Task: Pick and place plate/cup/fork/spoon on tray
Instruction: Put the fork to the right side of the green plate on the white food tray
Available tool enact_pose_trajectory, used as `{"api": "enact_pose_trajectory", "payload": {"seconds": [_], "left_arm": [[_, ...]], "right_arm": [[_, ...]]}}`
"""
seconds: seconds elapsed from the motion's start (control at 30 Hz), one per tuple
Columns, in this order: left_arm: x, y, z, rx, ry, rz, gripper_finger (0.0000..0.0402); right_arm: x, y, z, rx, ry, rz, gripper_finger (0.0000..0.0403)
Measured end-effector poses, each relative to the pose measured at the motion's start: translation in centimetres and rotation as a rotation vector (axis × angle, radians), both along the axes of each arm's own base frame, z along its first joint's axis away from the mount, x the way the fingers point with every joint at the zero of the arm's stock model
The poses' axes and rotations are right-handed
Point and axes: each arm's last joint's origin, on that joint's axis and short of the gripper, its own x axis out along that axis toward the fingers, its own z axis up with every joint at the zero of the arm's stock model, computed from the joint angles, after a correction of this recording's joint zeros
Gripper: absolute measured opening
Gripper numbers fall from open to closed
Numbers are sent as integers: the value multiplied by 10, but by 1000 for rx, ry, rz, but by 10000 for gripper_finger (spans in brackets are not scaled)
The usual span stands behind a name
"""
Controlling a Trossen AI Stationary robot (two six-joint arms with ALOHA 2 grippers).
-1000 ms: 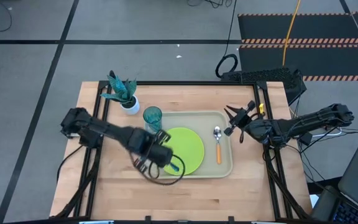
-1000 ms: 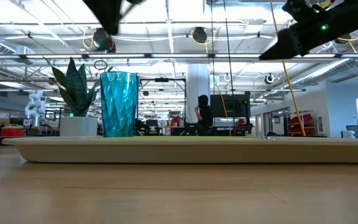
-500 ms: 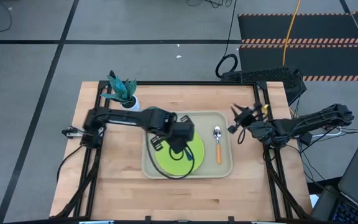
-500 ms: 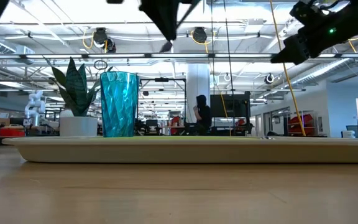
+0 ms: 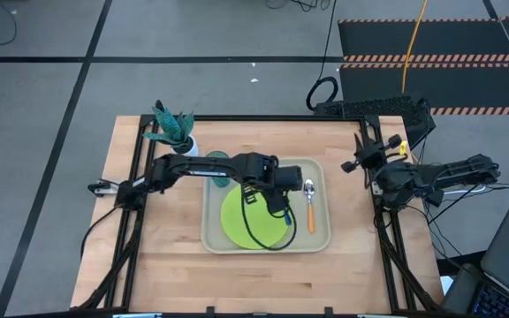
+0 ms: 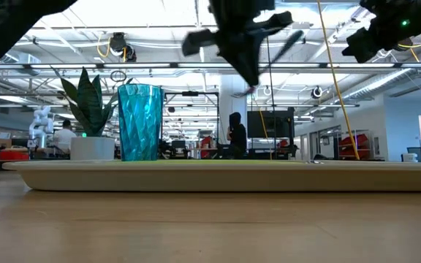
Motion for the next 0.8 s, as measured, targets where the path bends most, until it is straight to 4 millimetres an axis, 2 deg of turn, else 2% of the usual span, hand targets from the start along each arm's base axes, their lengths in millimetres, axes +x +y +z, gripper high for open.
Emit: {"api": "enact_pose_trajectory", "payload": {"seconds": [0.23, 0.47, 0.57, 0.8], "left_arm": [[15, 0, -24, 34, 11, -88, 11], [29, -4, -45, 48, -12, -127, 11], [37, -8, -45, 62, -81, -161, 11], [42, -10, -42, 60, -140, -188, 10]], "right_arm": [[-8, -5, 12, -18, -35, -28, 57], [-7, -7, 13, -20, -54, 54, 57], [-7, -7, 14, -18, -58, 49, 57], [-6, -7, 12, 3, -93, 47, 57]]}}
